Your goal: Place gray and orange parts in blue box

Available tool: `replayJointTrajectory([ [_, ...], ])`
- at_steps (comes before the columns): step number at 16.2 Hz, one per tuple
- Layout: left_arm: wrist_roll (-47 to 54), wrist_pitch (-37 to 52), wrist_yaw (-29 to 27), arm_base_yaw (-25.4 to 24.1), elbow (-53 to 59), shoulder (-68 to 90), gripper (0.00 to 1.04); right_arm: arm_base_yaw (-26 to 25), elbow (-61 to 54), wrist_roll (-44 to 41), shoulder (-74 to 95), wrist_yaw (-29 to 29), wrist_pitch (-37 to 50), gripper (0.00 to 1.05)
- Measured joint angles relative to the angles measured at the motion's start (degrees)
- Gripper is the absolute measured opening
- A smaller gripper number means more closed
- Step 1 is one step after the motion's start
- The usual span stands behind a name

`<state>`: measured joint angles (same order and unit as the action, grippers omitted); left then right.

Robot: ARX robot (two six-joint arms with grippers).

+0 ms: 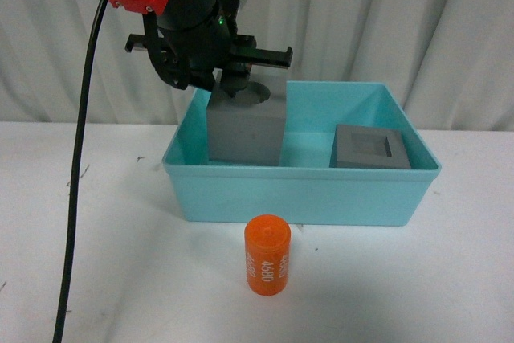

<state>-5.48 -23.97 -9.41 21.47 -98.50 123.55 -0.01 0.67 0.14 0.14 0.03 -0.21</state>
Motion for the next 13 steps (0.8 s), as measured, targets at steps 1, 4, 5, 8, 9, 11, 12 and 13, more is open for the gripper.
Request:
replayJointTrajectory([
  [1, 0.2, 0.0, 0.0, -0.4, 0.6, 0.0, 0.21, 0.0, 0.0, 0.0, 0.0, 0.0, 0.0, 0.98],
  [4, 0.8, -0.1, -0.3, -1.3, 1.6, 0.0, 0.21, 0.0, 0.0, 0.0, 0.0, 0.0, 0.0, 0.98],
  [5, 1.0, 0.5, -0.5, -1.8, 1.9, 0.0, 0.21, 0.0, 0.0, 0.0, 0.0, 0.0, 0.0, 0.98],
  [8, 1.0, 1.1, -0.4, -1.7, 3.3, 0.0, 0.21, 0.0, 0.0, 0.0, 0.0, 0.0, 0.0, 0.98],
  [9, 1.0, 1.2, -0.4, -1.6, 3.4, 0.0, 0.21, 0.0, 0.0, 0.0, 0.0, 0.0, 0.0, 0.98],
  [11, 1.0, 1.2, -0.2, -1.5, 3.5, 0.0, 0.21, 0.0, 0.0, 0.0, 0.0, 0.0, 0.0, 0.98],
  [12, 1.0, 1.2, -0.2, -1.4, 3.5, 0.1, 0.21, 0.0, 0.0, 0.0, 0.0, 0.0, 0.0, 0.98],
  [13, 1.1, 1.2, -0.2, -1.4, 3.5, 0.2, 0.21, 0.0, 0.0, 0.0, 0.0, 0.0, 0.0, 0.98],
])
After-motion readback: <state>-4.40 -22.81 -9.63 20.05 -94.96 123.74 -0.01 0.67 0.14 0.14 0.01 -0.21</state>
